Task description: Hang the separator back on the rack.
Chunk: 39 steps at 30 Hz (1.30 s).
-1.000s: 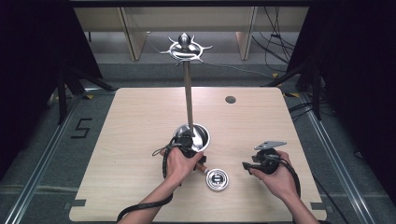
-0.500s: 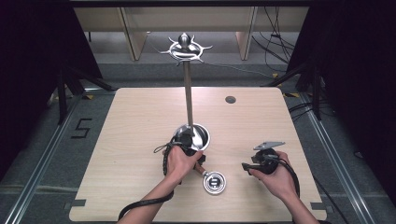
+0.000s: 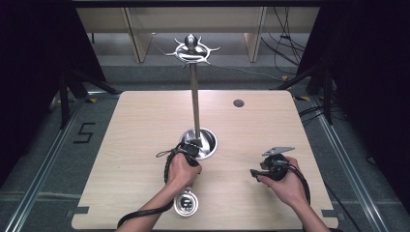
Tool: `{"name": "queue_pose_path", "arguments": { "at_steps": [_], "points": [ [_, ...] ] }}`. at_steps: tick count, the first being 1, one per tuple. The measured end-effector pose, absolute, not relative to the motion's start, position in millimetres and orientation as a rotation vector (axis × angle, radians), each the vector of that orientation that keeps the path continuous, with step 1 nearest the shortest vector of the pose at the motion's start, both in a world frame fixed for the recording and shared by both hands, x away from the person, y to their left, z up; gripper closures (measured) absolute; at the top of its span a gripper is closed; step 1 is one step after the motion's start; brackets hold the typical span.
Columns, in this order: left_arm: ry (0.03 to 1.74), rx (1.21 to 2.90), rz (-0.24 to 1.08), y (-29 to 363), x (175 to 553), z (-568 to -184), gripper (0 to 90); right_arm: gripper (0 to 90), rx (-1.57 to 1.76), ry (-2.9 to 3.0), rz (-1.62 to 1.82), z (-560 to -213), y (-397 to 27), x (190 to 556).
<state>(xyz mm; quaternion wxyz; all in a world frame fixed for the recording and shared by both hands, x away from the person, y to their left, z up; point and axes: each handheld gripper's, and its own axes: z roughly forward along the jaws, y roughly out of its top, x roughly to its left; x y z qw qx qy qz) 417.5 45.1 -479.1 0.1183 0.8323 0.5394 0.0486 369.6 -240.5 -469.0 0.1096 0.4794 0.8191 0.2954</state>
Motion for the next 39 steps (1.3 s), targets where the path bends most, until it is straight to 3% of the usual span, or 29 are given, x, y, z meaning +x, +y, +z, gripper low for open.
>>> {"name": "queue_pose_path", "arguments": {
  "at_steps": [4, 6, 8, 12, 13, 17, 19, 26, 39],
  "points": [
    [1.555, 2.452, 0.158, 49.6, 417.0, -479.2, 63.9, 48.8, 1.41, 2.409, 0.868, -469.1, -240.4, 369.6],
    [1.567, 2.439, 0.171, 53.2, 417.0, -479.6, 53.6, 48.6, 1.41, 2.411, 0.867, -469.2, -240.5, 369.4],
    [1.533, 2.473, 0.19, 58.1, 416.7, -478.7, 51.5, 48.6, 1.414, 2.413, 0.865, -469.0, -240.5, 369.2],
    [1.467, 2.522, 0.206, 62.9, 408.3, -475.0, 50.8, 48.6, 1.415, 2.415, 0.863, -469.2, -241.0, 369.4],
    [1.528, 2.463, 0.159, 60.0, 402.6, -475.6, 50.6, 48.6, 1.415, 2.415, 0.863, -469.2, -241.0, 369.5],
    [1.496, 2.522, 0.098, 62.9, 392.5, -475.1, 48.8, 48.6, 1.42, 2.413, 0.863, -468.8, -240.5, 368.5],
    [1.479, 2.5, 0.155, 65.1, 387.8, -480.5, 48.9, 48.6, 1.419, 2.412, 0.864, -468.8, -240.7, 368.6],
    [1.474, 2.549, 0.125, 75.3, 383.6, -481.9, 51.7, 48.5, 1.422, 2.412, 0.864, -469.0, -240.7, 368.7],
    [1.415, 2.576, 0.119, 75.8, 376.7, -480.6, 67.8, 48.6, 1.42, 2.411, 0.865, -469.1, -241.0, 368.4]
  ]
}}
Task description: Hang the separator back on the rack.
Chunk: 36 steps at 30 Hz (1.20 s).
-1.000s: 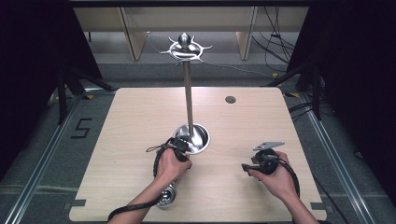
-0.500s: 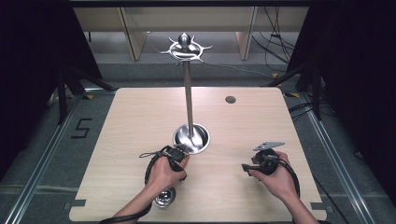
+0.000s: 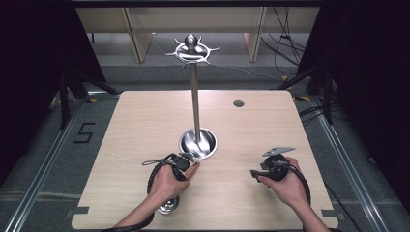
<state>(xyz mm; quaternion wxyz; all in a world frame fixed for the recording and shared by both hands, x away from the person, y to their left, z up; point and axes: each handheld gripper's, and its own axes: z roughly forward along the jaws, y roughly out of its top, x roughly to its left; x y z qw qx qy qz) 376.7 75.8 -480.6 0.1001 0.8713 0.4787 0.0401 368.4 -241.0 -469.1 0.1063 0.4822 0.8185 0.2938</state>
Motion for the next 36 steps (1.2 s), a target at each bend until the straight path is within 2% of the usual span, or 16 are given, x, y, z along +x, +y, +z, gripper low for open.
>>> {"name": "queue_pose_path", "arguments": {
  "at_steps": [3, 7, 14, 21, 30, 36],
  "points": [
    [1.391, 2.571, 0.113, 79.5, 375.8, -481.6, 67.9, 48.6, 1.422, 2.41, 0.868, -469.0, -241.0, 368.2],
    [1.356, 2.592, 0.021, 84.7, 377.3, -477.1, 68.0, 48.7, 1.42, 2.407, 0.889, -469.0, -240.9, 368.4],
    [1.277, 2.502, 0.037, 92.3, 375.4, -464.7, 68.1, 48.8, 1.425, 2.396, 0.896, -467.6, -241.6, 367.8],
    [1.149, 2.378, 0.12, 106.5, 371.0, -449.8, 68.2, 48.8, 1.409, 2.388, 0.909, -467.1, -242.3, 367.7],
    [1.107, 2.174, 0.223, 121.1, 363.1, -435.0, 68.1, 48.8, 1.405, 2.378, 0.913, -466.3, -242.8, 367.5],
    [1.066, 2.103, 0.289, 127.5, 360.6, -426.4, 68.1, 48.9, 1.367, 2.37, 0.923, -467.1, -243.3, 368.0]
  ]
}}
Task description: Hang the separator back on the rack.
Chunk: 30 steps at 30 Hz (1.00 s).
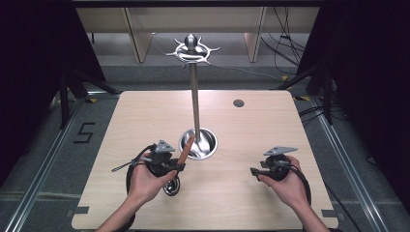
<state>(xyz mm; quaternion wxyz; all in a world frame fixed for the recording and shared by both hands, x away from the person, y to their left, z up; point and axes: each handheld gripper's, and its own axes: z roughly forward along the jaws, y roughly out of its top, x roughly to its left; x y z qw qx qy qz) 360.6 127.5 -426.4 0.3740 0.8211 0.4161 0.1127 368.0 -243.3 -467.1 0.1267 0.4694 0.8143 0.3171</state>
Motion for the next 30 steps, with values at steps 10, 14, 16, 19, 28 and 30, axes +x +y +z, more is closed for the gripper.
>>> {"name": "queue_pose_path", "arguments": {
  "at_steps": [10, 14, 16, 19, 28, 30],
  "points": [
    [1.036, 1.948, 0.366, 130.9, 355.5, -412.7, 68.1, 48.9, 1.342, 2.364, 0.935, -465.9, -243.2, 368.3],
    [1.025, 1.899, 0.41, 132.3, 353.5, -404.4, 68.1, 48.9, 1.336, 2.363, 0.937, -465.9, -243.1, 368.4],
    [1.031, 1.873, 0.433, 134.3, 351.5, -398.6, 68.1, 48.9, 1.319, 2.383, 0.922, -465.3, -243.8, 368.6],
    [1.027, 1.837, 0.453, 137.8, 350.4, -391.1, 68.1, 48.9, 1.327, 2.381, 0.923, -465.3, -243.0, 368.3],
    [0.981, 1.768, 0.517, 146.6, 348.9, -365.8, 68.1, 49.3, 1.281, 2.333, 0.968, -470.1, -242.1, 369.4],
    [0.972, 1.753, 0.527, 146.4, 349.2, -360.7, 68.1, 49.3, 1.282, 2.348, 0.952, -468.7, -242.5, 369.2]
  ]
}}
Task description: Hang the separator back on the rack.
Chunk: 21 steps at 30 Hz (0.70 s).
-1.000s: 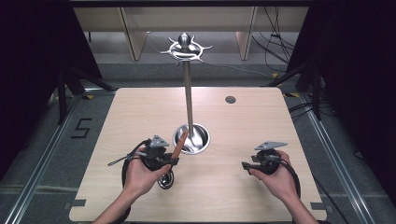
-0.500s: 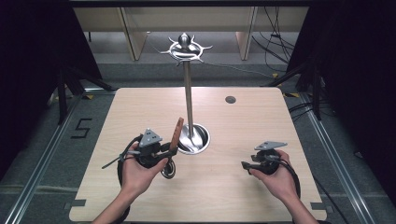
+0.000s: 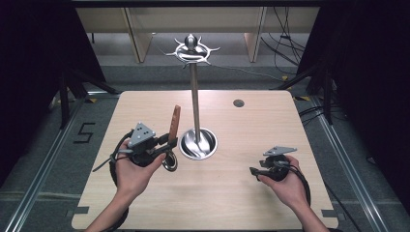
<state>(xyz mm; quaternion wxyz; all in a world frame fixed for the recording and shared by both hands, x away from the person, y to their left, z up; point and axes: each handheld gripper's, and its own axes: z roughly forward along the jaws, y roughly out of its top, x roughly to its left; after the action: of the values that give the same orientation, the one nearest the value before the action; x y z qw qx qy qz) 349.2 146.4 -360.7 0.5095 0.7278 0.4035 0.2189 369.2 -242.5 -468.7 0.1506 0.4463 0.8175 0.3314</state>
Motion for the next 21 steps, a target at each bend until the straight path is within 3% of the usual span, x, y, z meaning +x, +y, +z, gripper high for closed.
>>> {"name": "queue_pose_path", "arguments": {
  "at_steps": [21],
  "points": [
    [0.909, 1.639, 0.593, 135.6, 350.0, -318.4, 68.1, 49.2, 1.271, 2.353, 0.941, -463.8, -243.4, 368.5]
  ]
}}
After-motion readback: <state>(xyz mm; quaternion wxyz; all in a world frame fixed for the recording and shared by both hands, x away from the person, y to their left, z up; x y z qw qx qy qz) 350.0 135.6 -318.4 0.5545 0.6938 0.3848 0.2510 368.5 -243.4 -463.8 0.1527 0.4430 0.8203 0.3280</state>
